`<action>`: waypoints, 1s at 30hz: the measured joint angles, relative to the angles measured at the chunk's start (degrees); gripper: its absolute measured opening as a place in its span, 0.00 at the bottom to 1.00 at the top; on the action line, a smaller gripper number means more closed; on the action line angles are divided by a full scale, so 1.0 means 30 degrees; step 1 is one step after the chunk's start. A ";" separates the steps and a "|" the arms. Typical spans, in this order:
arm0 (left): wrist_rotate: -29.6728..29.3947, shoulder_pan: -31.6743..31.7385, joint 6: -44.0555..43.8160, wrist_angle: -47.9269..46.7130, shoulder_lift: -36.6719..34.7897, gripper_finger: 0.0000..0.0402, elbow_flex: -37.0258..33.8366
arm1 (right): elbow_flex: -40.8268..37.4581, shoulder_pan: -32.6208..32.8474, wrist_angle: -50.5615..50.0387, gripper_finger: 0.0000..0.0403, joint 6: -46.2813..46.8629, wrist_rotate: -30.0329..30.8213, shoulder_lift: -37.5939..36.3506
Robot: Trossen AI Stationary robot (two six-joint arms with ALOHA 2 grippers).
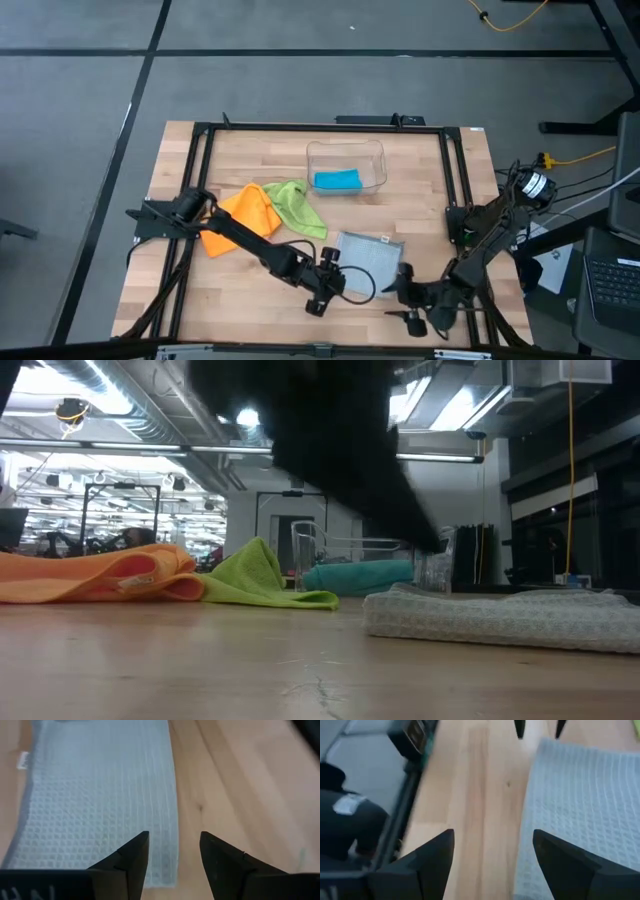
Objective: Fold microfiber towels
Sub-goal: Fold the gray towel
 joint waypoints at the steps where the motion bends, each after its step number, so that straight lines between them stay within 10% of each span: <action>1: -0.0108 -0.0062 0.0365 -0.0035 0.0164 0.42 0.0000 | 0.0000 -0.0233 -0.0016 0.68 -0.0046 -0.0603 0.0152; 30: 0.0365 0.0854 -0.1281 -0.0879 0.1655 0.47 0.0097 | 0.1180 -0.2343 -0.4258 0.64 0.0068 -0.2003 0.3456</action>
